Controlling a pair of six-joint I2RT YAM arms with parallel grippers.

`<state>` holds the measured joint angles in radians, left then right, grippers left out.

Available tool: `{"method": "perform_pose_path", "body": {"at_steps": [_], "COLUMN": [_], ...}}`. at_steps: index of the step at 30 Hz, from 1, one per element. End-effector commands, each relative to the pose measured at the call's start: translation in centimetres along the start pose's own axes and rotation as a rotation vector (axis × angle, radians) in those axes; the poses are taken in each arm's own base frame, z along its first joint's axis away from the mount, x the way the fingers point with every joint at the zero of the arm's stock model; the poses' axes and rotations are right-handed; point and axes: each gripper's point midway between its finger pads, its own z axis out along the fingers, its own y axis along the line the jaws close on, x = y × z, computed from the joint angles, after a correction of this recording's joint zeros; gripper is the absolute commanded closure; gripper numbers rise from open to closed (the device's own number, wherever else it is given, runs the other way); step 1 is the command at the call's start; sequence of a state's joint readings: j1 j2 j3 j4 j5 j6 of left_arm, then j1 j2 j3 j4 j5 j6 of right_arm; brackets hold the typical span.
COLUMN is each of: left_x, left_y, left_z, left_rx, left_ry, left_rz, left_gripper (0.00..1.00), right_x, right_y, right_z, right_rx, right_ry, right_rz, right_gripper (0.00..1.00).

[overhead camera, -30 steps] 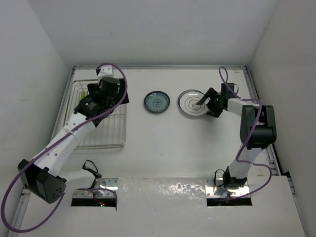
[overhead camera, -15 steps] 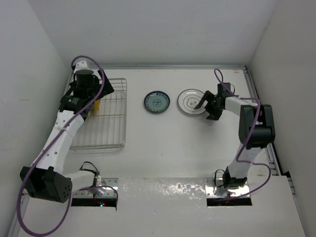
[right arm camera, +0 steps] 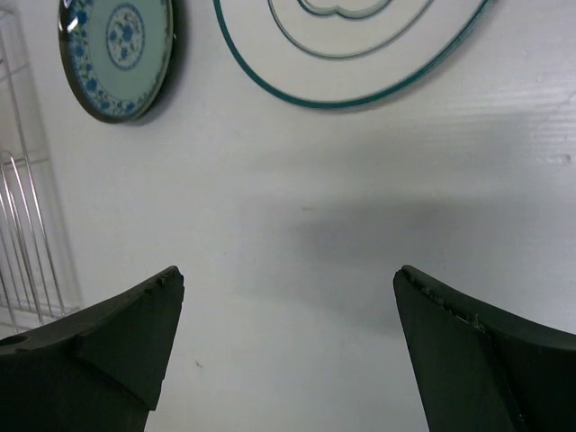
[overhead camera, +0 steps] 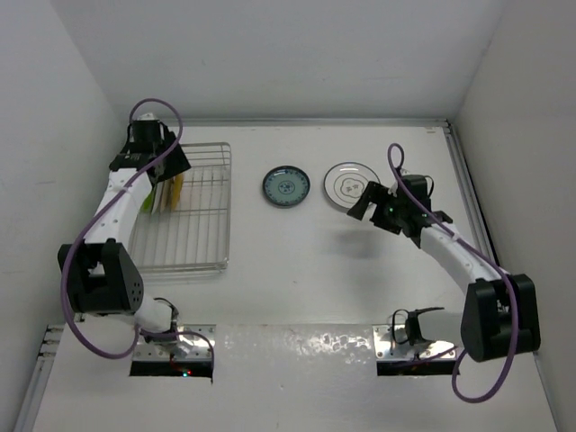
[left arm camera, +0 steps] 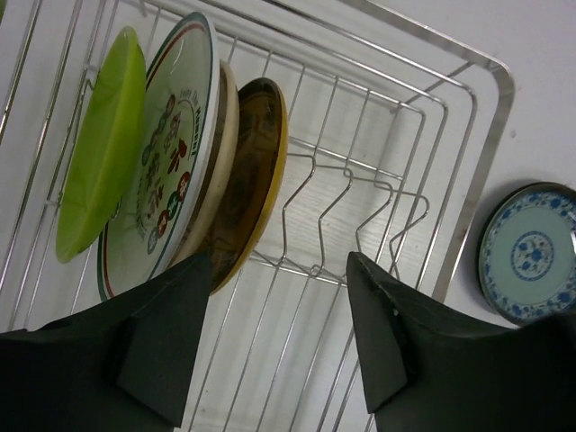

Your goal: Unload the plates from the dish rack

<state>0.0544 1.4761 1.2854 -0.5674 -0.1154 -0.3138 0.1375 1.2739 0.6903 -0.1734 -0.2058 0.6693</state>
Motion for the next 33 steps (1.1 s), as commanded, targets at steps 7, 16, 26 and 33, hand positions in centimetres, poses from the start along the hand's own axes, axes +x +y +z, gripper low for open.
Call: {"method": "perform_pose_path", "body": {"at_steps": [7,16,26,33], "left_x": [-1.8,0.2,0.0,-0.4], "left_y": [0.2,0.2,0.6,0.5], "left_z": [2.4,4.7,4.9,4.7], "left_rx": [-0.044,-0.043,-0.061,-0.054], "left_ry": [0.003,0.078,0.082,0.137], "left_rz": [0.059,0.078,0.103,0.196], "left_gripper": [0.47,0.62,0.93,1.00], "right_x": [3.0,3.0,3.0,3.6], "right_y": [-0.1,0.7,0.9,0.0], "right_z": [-1.3,-2.1,-2.4,-2.6], "right_rx": [-0.075,-0.110,-0.120,-0.084], "right_ry": [-0.009,-0.027,-0.040,-0.045], "right_rz": [-0.030,-0.034,-0.030,-0.016], "right_gripper": [0.03,0.03,0.03,0.03]}}
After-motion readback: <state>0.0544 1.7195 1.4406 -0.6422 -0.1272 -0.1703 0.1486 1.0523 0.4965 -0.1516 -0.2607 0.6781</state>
